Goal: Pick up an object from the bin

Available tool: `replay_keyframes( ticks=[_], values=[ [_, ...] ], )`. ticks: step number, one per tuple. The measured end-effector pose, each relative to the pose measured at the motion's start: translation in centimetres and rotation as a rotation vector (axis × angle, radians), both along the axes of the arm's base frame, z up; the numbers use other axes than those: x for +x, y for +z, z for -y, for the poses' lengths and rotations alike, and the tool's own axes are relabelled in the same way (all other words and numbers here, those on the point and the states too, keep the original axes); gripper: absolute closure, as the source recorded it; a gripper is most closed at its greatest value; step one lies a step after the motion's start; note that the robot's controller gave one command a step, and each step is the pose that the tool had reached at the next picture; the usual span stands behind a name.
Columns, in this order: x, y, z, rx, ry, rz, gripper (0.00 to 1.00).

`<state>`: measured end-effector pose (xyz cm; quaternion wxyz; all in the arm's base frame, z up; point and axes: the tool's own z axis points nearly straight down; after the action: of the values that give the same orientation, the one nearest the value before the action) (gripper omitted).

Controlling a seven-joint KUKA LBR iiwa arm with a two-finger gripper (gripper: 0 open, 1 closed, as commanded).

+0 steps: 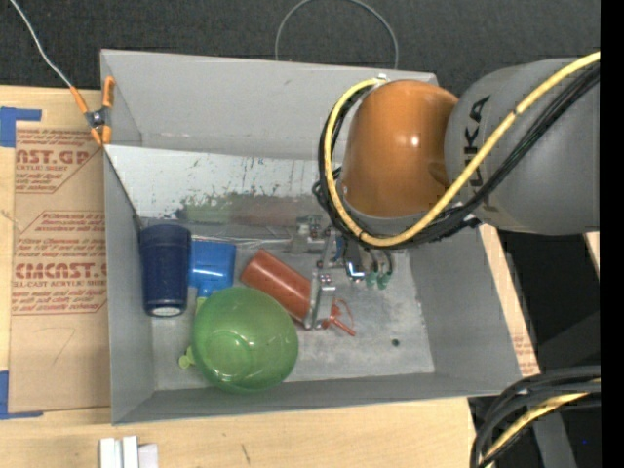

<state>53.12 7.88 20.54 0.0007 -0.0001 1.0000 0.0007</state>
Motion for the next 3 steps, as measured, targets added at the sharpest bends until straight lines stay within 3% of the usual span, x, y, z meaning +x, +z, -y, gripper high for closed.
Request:
replay_keyframes(
  ticks=[1,2,3],
  values=[
    [1.2,-10.2,2.4,0.000,-0.282,-0.004,0.00],
    [1.9,-13.6,3.5,0.000,-0.150,0.000,0.00],
    [-0.1,-13.6,2.5,0.002,-0.456,-0.005,0.00]
  ],
)
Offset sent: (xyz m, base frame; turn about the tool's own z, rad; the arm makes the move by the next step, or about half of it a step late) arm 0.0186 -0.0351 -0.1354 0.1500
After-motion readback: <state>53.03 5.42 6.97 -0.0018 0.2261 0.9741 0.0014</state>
